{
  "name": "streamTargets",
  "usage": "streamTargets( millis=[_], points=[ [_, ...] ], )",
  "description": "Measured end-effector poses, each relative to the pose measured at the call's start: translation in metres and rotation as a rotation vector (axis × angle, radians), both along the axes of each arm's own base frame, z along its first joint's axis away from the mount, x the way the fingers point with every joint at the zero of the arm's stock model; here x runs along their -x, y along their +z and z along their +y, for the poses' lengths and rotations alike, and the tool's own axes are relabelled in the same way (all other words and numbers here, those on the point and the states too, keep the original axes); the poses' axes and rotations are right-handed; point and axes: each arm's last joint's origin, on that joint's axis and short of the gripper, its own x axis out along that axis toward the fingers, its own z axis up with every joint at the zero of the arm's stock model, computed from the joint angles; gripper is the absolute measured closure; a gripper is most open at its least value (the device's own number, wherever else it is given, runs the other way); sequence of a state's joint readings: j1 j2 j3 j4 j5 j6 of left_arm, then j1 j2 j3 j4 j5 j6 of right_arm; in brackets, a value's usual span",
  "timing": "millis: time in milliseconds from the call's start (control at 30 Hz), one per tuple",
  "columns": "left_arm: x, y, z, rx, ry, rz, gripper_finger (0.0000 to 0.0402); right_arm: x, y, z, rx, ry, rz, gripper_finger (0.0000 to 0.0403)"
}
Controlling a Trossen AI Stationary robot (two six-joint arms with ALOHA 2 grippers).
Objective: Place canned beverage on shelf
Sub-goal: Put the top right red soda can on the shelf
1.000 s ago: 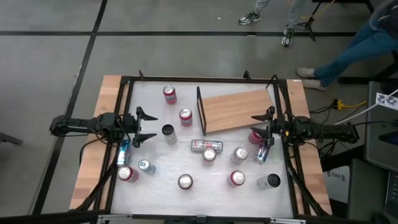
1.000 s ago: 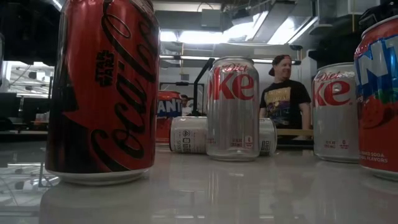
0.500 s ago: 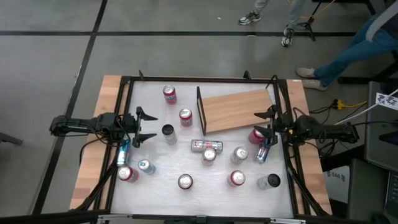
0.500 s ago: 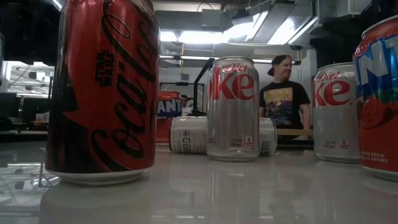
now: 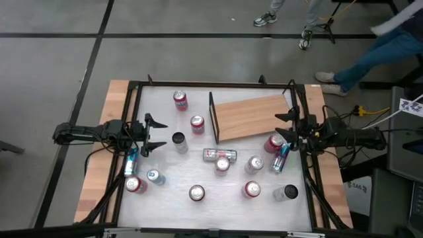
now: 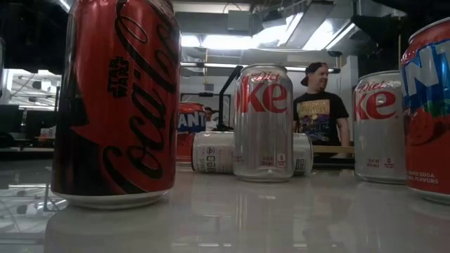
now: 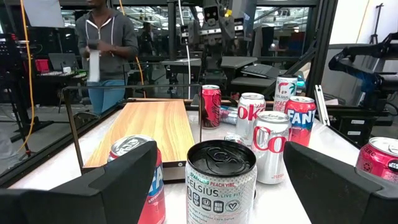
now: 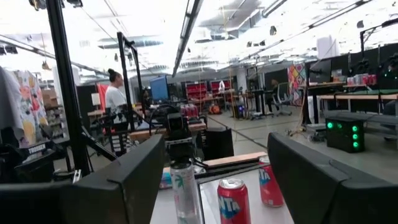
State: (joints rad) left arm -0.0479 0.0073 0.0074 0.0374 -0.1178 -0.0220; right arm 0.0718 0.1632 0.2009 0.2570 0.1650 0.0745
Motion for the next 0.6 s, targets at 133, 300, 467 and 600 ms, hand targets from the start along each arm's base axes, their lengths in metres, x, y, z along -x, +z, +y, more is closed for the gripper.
streamTargets(
  millis=[133, 300, 467, 600],
  points=[
    [0.0, 0.0, 0.0, 0.0, 0.0, 0.0, 0.0056, -0.009, 0.018, 0.001, 0.005, 0.0, 0.062, 0.0127],
    [0.0, 0.0, 0.0, 0.0, 0.0, 0.0, 0.0056, -0.023, 0.043, 0.002, 0.014, 0.0, 0.196, 0.0127],
    [0.0, 0.0, 0.0, 0.0, 0.0, 0.0, 0.0056, -0.036, 0.074, 0.003, 0.023, 0.0, 0.293, 0.0127],
    [0.0, 0.0, 0.0, 0.0, 0.0, 0.0, 0.0056, -0.042, 0.095, 0.003, 0.032, -0.001, 0.323, 0.0127]
  ],
)
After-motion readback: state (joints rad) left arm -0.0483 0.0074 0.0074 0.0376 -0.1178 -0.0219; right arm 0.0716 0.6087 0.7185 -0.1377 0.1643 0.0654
